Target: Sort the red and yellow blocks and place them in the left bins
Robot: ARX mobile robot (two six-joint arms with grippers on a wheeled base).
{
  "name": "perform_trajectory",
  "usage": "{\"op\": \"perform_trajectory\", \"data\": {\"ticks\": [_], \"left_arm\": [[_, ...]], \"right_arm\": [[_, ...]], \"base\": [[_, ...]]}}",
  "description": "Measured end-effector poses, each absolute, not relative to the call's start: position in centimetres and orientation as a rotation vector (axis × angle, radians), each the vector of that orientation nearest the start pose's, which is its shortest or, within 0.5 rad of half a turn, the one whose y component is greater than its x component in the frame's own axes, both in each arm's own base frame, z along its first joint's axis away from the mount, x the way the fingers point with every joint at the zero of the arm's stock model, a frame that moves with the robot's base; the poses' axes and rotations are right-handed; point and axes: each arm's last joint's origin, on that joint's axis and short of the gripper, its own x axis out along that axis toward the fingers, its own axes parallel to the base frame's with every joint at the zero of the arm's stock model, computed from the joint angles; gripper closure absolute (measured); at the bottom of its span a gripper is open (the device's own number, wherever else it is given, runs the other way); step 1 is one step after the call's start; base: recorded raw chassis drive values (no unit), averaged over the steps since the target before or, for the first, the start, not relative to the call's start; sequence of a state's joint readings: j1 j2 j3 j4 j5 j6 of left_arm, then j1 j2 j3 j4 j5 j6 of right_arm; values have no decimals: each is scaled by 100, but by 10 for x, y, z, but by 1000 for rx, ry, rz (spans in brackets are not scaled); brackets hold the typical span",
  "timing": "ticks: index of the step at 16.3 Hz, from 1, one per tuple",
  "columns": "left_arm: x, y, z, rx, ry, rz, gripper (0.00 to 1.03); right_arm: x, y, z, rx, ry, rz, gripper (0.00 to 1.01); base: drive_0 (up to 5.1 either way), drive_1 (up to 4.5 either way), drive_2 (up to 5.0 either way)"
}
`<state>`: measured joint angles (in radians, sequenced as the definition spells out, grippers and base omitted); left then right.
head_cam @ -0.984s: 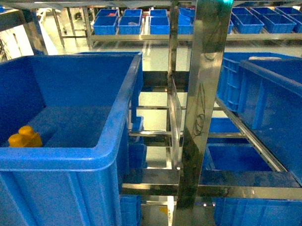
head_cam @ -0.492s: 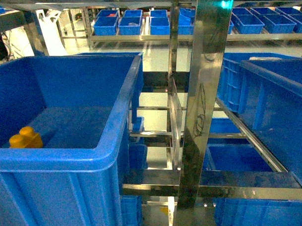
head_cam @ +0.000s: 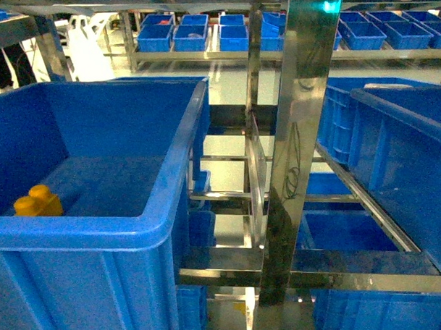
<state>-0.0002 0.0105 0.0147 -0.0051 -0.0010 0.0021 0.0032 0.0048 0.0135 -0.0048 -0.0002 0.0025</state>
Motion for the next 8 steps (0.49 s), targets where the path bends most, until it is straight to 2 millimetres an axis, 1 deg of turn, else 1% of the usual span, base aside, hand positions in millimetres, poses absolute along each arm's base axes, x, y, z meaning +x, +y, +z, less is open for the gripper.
{"op": "perform_trajectory", "data": {"ticks": [1, 2, 6, 7, 8], "left_arm": [[97, 0, 167, 2, 1, 1, 66], [97, 0, 167, 2, 1, 1, 55], [97, 0, 167, 2, 1, 1, 7], [97, 0, 167, 3, 1, 1, 4], [97, 0, 167, 2, 1, 1, 5]], "right_arm": [[97, 0, 167, 2, -4, 3, 83], [97, 0, 167, 2, -4, 3, 70], [97, 0, 167, 2, -4, 3, 21], [97, 0, 167, 2, -4, 3, 8], [97, 0, 167, 3, -4, 3, 2]], "base": [[0, 0, 0], [0, 0, 0], [0, 0, 0], [0, 0, 0], [0, 0, 0]]}}
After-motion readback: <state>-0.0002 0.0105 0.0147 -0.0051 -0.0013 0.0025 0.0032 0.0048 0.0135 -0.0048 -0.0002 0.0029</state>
